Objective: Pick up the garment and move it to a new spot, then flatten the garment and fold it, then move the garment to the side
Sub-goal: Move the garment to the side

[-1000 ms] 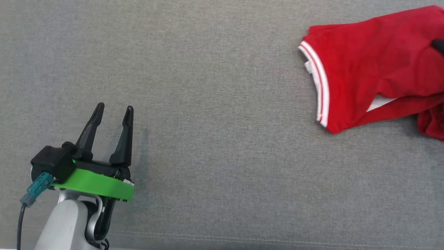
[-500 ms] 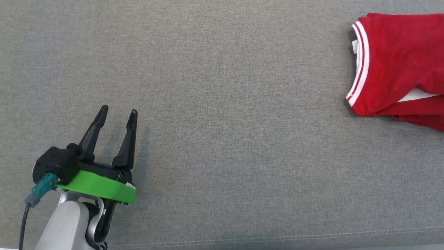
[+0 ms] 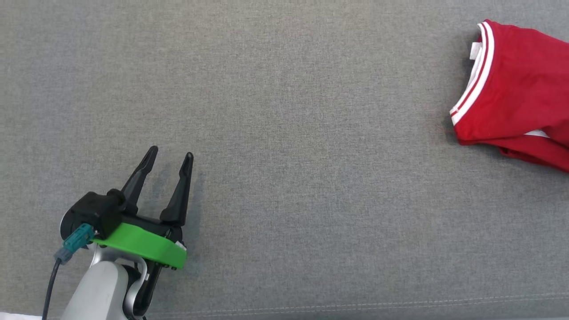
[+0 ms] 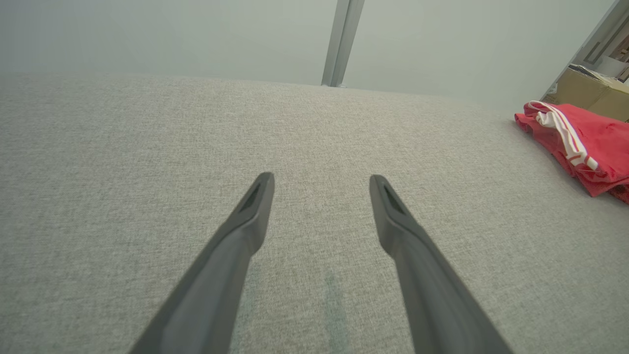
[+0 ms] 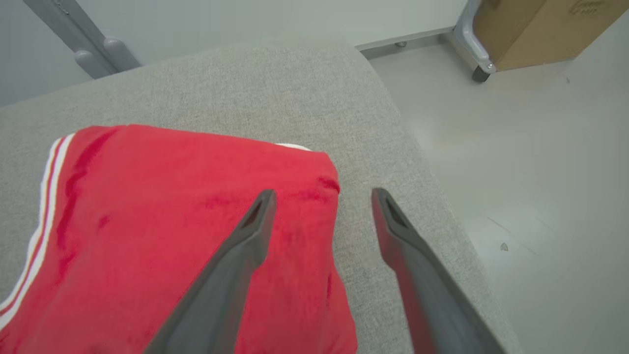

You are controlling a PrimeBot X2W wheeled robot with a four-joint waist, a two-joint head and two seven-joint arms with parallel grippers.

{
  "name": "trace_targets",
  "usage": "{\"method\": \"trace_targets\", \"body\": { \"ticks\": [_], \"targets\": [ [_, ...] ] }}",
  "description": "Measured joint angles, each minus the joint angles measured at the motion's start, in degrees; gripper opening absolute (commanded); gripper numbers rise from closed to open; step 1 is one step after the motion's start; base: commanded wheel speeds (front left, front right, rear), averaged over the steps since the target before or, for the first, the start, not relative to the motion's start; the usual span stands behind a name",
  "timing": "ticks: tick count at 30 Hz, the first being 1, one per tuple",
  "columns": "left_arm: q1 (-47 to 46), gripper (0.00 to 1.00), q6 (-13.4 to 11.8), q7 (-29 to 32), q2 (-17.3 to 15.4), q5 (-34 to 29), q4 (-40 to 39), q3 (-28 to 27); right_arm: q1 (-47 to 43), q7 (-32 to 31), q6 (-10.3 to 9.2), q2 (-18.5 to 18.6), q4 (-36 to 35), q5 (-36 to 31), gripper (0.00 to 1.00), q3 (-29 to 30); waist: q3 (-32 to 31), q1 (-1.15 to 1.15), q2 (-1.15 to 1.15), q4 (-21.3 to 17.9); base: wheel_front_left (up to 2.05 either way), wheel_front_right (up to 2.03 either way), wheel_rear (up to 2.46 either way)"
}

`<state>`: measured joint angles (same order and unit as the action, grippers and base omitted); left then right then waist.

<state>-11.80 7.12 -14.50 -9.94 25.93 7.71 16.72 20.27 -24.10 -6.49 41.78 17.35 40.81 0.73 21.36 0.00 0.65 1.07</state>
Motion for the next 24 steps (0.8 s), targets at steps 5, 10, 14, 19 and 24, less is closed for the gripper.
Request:
{"method": "trace_targets", "body": {
  "ticks": [5,10,14,19,24],
  "targets": [
    [0.07,1.00,-0.09,0.00,0.46,0.16,2.08,-1.93,-0.28,11.21,0.00,-0.41,-4.34,-5.76,1.00,-0.03,-2.00,0.00,0.00,0.28,0.00,0.00,0.00],
    [0.26,1.00,-2.00,0.00,1.48,0.16,3.35,-4.89,-2.06,21.04,-0.01,-5.13,-9.03,-8.95,1.00,-1.67,-4.65,0.00,0.00,0.39,0.00,0.00,0.00],
    [0.46,1.00,-2.67,0.00,1.91,0.09,3.94,-5.65,-4.93,25.63,-0.04,-7.91,-10.42,-10.47,1.00,-3.46,-6.40,0.00,0.00,0.52,0.00,0.00,0.00],
    [2.70,1.00,-4.75,0.00,2.04,-1.56,4.54,-7.57,-10.57,31.81,-0.15,-11.89,-11.73,-14.32,1.00,-8.78,-9.31,0.00,0.00,1.15,0.00,0.00,0.00],
    [4.48,1.00,-5.65,0.00,2.14,-3.48,4.92,-8.38,-15.36,36.78,-0.16,-14.96,-11.10,-16.82,1.00,-11.90,-11.84,0.00,0.00,2.29,0.00,0.00,0.00]
  ]
}}
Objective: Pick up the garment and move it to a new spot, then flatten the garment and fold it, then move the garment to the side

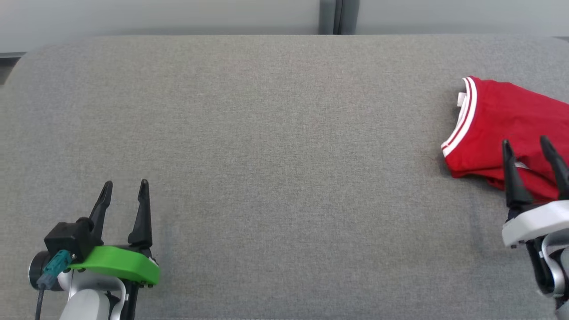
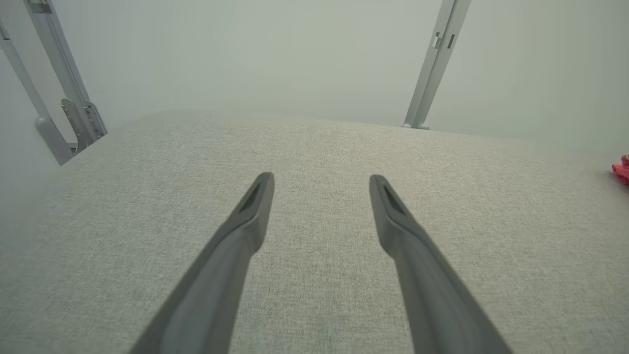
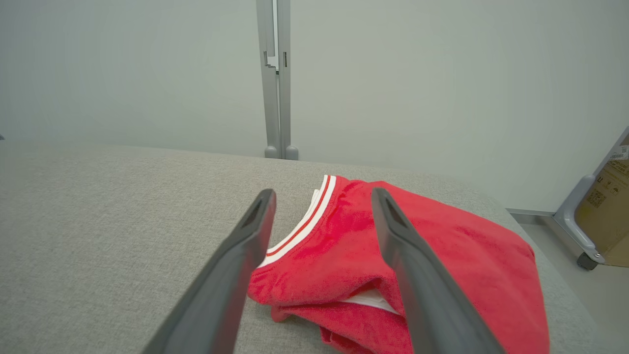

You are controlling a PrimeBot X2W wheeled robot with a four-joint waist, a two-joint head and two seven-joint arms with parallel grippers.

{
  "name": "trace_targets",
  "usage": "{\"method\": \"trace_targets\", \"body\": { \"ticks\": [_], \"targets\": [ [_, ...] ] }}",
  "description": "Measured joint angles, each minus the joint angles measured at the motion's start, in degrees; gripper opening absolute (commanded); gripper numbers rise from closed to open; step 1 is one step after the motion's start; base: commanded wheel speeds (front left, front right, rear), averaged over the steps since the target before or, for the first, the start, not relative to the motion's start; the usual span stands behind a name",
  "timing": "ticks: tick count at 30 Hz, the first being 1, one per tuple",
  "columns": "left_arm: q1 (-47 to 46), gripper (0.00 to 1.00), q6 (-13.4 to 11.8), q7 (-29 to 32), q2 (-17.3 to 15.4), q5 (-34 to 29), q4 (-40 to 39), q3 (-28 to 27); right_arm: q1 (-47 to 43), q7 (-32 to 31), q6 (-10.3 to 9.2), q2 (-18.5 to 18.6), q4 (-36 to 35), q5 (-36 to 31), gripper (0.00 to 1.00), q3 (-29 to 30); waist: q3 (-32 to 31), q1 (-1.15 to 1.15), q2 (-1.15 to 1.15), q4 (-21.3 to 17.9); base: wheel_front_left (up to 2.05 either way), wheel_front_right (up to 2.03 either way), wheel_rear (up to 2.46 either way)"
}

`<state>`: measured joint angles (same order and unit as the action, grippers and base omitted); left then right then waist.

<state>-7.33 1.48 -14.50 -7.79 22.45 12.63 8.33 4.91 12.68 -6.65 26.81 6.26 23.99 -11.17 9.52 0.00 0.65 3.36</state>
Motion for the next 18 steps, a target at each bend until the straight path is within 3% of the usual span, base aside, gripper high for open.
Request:
{"method": "trace_targets", "body": {
  "ticks": [13,14,18],
  "targets": [
    [5.09,1.00,-0.99,0.00,-0.13,-2.56,1.85,-1.34,-7.19,1.96,-0.45,-8.12,3.45,-4.26,1.00,-1.55,-5.20,0.00,0.00,3.11,0.00,0.00,0.00],
    [5.20,0.00,-0.96,0.00,-0.13,-2.55,1.90,-1.33,-7.64,1.93,-0.45,-8.40,3.56,-4.50,0.00,-1.18,-5.48,0.00,0.00,3.21,0.00,0.00,0.00],
    [5.74,0.00,-0.93,0.18,0.96,-2.55,4.43,-0.67,-9.31,1.88,-0.43,-10.73,6.00,-4.80,0.00,-1.67,-5.77,0.00,0.00,3.35,0.00,0.00,0.00]
  ]
}}
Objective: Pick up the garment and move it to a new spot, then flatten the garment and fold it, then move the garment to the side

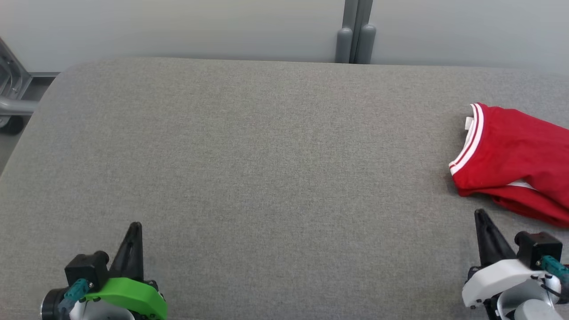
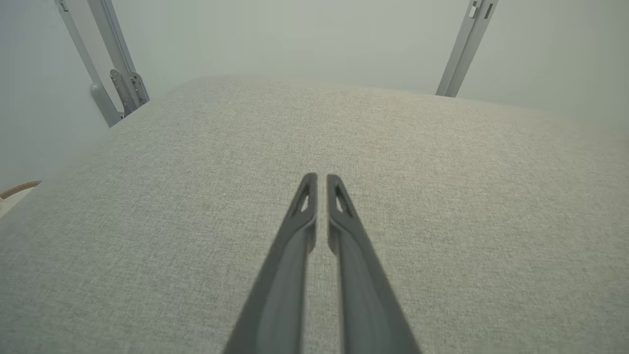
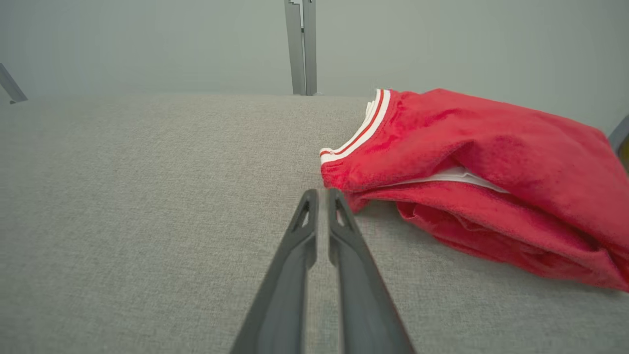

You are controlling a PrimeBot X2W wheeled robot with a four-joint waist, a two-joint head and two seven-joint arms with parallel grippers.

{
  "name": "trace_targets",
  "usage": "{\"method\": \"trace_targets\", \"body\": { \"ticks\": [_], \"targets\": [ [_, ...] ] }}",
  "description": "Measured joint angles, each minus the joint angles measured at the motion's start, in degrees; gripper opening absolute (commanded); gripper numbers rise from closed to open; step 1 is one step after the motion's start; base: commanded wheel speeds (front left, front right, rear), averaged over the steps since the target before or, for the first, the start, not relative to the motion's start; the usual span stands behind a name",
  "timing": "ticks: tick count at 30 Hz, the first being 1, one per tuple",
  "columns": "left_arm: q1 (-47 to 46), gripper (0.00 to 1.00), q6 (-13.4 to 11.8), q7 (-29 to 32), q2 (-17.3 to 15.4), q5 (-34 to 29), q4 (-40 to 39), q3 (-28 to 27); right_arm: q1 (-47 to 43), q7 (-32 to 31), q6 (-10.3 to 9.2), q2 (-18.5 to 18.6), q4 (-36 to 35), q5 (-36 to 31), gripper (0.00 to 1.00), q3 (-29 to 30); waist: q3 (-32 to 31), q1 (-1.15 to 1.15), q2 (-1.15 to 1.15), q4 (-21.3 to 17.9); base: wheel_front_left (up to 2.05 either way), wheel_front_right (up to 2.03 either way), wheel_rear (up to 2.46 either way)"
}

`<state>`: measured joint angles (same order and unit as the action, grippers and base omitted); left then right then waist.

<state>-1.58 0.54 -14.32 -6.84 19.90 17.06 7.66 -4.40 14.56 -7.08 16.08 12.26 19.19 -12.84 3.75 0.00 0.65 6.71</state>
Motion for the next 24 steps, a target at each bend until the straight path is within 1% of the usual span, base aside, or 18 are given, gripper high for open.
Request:
{"method": "trace_targets", "body": {
  "ticks": [3,7,12,18,24],
  "targets": [
    [0.58,0.00,-0.01,0.26,0.66,0.26,0.97,0.08,-0.88,-0.07,0.10,-1.22,0.60,0.40,0.00,-0.26,-0.01,0.00,0.00,-0.02,0.00,0.00,0.00],
    [0.58,0.00,0.01,1.12,0.66,1.91,1.01,-0.45,-0.87,-0.33,0.55,-1.47,0.60,2.23,0.00,0.00,-0.08,0.00,0.00,-0.18,0.00,0.00,0.00],
    [0.53,0.00,0.29,2.38,0.69,5.46,1.35,-1.88,-0.85,-1.12,1.07,-1.81,0.58,5.79,0.00,0.63,-0.30,0.00,0.00,-0.63,0.00,0.00,0.00],
    [0.48,0.00,0.49,3.71,0.82,10.66,1.48,-2.11,-0.79,-2.09,1.98,-2.52,0.51,11.00,0.00,1.79,-0.55,0.00,0.00,-1.07,0.00,0.00,0.00],
    [0.44,0.00,1.02,5.21,1.00,14.37,1.51,-2.85,-0.69,-3.34,2.54,-3.49,0.48,14.89,0.00,3.01,-0.75,0.00,0.00,-1.42,0.00,0.00,0.00]
  ]
}}
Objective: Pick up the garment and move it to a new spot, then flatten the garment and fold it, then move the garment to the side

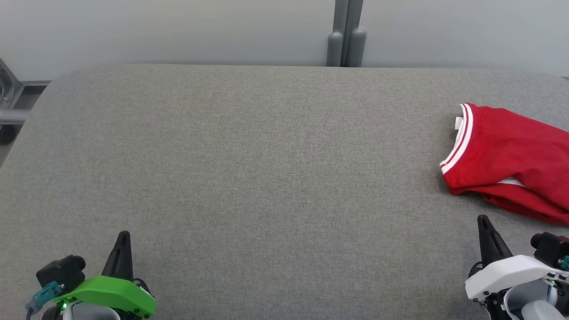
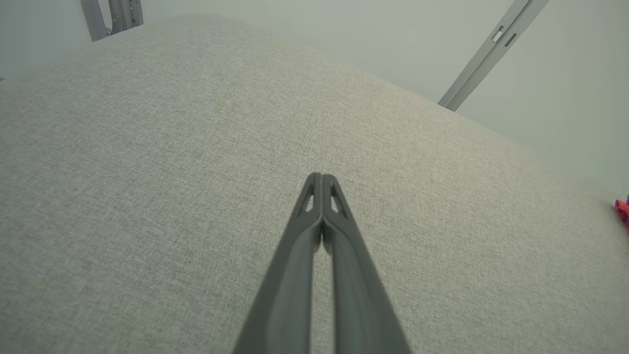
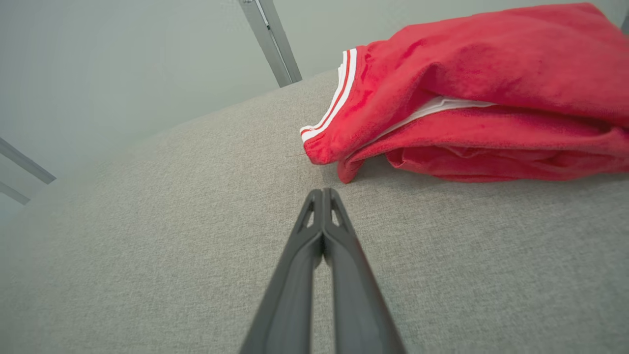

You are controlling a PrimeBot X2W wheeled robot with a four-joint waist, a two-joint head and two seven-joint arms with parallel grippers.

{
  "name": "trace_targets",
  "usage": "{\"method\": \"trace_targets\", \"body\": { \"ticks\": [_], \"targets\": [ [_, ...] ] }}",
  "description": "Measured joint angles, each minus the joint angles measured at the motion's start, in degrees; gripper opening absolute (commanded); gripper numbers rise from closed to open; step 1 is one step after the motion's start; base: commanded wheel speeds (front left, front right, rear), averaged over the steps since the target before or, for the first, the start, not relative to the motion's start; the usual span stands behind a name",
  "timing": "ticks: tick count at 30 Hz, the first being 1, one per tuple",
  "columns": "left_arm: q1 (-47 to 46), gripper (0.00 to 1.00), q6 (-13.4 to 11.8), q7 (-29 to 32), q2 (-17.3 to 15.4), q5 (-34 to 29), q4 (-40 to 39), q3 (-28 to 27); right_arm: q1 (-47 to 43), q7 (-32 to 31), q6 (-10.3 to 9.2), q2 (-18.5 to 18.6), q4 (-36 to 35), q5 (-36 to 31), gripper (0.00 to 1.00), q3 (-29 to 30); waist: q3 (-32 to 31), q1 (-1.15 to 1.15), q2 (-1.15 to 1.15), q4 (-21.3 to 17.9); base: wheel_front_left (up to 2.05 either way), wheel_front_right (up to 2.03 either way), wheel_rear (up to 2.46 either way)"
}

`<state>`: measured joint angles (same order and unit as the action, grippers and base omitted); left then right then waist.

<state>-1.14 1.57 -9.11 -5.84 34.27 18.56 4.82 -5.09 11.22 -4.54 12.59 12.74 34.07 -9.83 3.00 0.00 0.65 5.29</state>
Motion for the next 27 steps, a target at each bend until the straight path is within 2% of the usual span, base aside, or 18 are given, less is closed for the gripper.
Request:
{"method": "trace_targets", "body": {
  "ticks": [27],
  "targets": [
    [-0.21,0.00,1.52,5.31,1.29,17.41,-0.35,-3.21,2.38,-5.23,3.50,-2.50,0.52,18.58,0.00,4.79,-0.89,0.00,0.00,-1.62,0.00,0.00,0.00]
  ]
}}
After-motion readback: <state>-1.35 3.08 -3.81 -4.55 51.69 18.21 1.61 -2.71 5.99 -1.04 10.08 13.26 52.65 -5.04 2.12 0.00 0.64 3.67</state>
